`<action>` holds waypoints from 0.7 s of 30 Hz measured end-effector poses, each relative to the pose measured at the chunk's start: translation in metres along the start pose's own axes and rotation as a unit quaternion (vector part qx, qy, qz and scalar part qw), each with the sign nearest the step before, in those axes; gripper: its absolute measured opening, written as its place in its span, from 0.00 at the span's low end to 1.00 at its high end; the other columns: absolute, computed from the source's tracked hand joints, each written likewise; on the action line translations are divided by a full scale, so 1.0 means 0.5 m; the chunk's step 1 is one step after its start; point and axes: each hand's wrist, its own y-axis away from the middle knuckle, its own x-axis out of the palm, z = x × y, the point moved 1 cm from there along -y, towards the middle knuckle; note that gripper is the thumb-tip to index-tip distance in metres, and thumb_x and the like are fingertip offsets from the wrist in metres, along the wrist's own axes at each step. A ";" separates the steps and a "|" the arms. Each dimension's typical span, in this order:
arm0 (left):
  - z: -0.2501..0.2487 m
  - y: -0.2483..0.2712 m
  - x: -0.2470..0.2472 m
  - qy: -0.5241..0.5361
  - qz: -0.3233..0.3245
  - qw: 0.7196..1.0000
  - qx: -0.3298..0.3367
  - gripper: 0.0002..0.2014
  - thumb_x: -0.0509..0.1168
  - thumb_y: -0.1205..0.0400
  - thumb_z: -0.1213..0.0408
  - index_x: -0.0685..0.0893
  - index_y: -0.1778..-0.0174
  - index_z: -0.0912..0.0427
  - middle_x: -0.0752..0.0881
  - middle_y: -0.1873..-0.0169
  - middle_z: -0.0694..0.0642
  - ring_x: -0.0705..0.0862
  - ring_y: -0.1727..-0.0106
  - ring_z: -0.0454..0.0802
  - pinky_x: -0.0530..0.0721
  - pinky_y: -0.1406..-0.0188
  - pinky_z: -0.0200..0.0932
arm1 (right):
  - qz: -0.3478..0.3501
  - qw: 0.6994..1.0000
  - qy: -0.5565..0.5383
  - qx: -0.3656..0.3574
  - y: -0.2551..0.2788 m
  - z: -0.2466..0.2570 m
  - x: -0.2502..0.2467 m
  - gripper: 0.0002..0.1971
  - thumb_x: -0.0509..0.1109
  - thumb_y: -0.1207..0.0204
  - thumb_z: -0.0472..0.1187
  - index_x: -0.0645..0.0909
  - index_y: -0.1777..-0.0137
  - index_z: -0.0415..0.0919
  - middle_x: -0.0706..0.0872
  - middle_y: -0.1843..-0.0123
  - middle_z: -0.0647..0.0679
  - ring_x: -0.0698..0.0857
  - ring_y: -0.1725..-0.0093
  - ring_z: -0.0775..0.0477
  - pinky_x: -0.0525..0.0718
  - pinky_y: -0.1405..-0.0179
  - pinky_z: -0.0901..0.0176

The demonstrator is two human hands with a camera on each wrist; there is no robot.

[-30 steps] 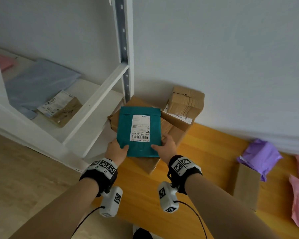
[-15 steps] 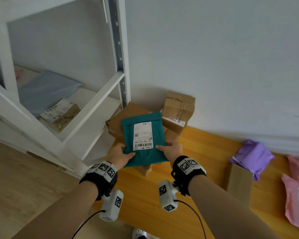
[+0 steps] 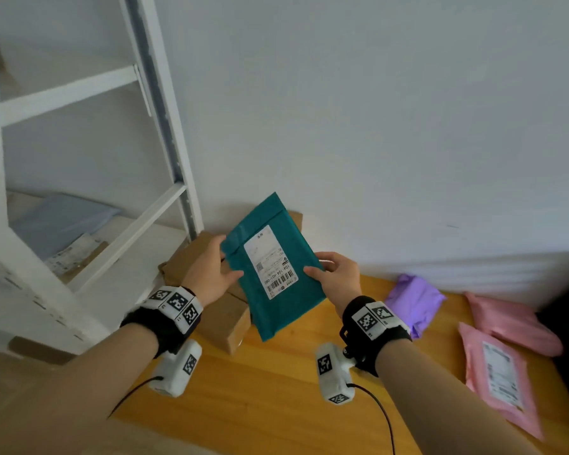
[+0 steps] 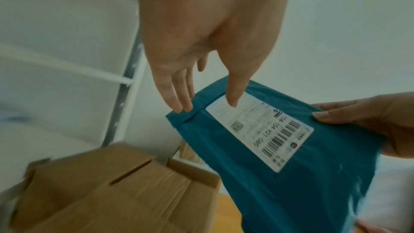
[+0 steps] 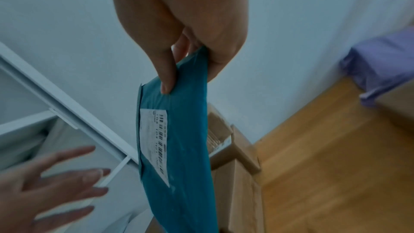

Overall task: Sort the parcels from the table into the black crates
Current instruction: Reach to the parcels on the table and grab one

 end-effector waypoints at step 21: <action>-0.298 0.053 0.026 -0.238 -0.050 0.927 0.285 0.12 0.69 0.21 0.55 0.88 0.44 0.50 0.84 0.42 0.46 0.71 0.40 0.50 0.70 0.42 0.45 | -0.008 0.875 0.400 -0.273 0.122 0.156 -0.161 0.15 0.65 0.22 0.35 0.87 0.43 0.52 0.91 0.50 0.51 0.85 0.51 0.47 0.84 0.55 0.53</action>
